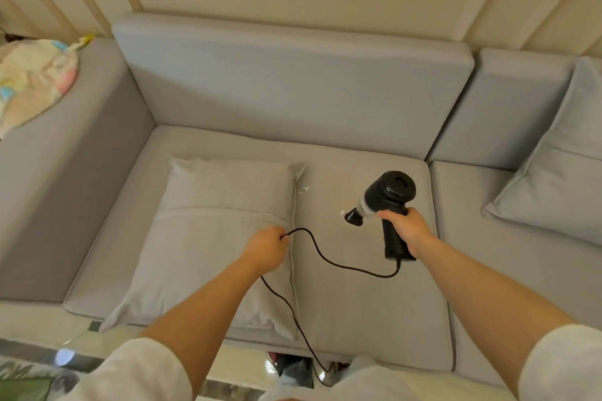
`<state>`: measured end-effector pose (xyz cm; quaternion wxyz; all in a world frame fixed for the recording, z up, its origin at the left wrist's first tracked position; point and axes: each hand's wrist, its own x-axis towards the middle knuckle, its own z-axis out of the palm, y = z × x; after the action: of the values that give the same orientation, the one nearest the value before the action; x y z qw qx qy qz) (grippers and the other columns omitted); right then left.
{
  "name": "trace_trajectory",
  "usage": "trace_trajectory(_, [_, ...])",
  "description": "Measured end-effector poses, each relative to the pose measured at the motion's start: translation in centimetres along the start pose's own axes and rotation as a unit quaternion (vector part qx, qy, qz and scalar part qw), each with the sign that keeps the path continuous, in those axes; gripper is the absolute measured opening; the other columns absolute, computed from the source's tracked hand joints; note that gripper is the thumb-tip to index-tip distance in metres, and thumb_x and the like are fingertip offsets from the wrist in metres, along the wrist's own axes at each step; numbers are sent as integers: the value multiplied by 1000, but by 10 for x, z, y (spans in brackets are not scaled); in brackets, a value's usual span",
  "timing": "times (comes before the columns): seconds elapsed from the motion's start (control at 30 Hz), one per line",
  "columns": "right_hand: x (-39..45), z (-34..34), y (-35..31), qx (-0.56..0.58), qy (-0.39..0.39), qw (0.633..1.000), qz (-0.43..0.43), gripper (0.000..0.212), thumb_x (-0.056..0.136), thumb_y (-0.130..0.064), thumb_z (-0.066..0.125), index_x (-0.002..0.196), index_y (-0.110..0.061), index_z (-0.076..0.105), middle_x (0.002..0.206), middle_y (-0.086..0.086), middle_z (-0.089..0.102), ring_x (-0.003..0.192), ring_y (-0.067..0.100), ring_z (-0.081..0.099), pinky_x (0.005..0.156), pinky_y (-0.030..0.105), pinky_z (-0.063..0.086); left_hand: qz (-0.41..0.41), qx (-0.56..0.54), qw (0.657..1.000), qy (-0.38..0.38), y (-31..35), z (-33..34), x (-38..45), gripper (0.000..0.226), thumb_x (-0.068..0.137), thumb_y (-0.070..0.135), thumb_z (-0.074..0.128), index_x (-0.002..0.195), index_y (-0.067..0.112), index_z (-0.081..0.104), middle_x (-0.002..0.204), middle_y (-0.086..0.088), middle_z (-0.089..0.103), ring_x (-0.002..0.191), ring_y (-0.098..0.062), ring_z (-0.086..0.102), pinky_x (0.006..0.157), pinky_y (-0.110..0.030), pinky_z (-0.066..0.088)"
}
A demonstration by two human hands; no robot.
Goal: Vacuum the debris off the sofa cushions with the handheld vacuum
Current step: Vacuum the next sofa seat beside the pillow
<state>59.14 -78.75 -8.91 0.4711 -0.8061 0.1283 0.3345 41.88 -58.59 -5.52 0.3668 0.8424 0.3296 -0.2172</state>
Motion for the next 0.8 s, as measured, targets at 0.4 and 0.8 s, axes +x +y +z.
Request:
trace_trajectory(0.4, [78, 17, -18, -13, -7, 1000, 18, 52, 78, -33, 66, 118, -4, 48, 100, 15, 56, 89, 30, 56, 78, 41, 46, -69, -85, 994, 9, 7, 24, 33, 23, 99, 15, 34, 89, 4, 52, 71, -10, 51, 73, -24, 45, 62, -27, 34])
trace_trajectory(0.8, [117, 21, -8, -37, -67, 995, 59, 51, 79, -35, 66, 117, -7, 50, 100, 14, 57, 85, 29, 56, 73, 39, 45, -134, -114, 984, 29, 17, 48, 41, 24, 99, 19, 35, 93, 6, 54, 63, 1, 43, 54, -11, 39, 49, -23, 32])
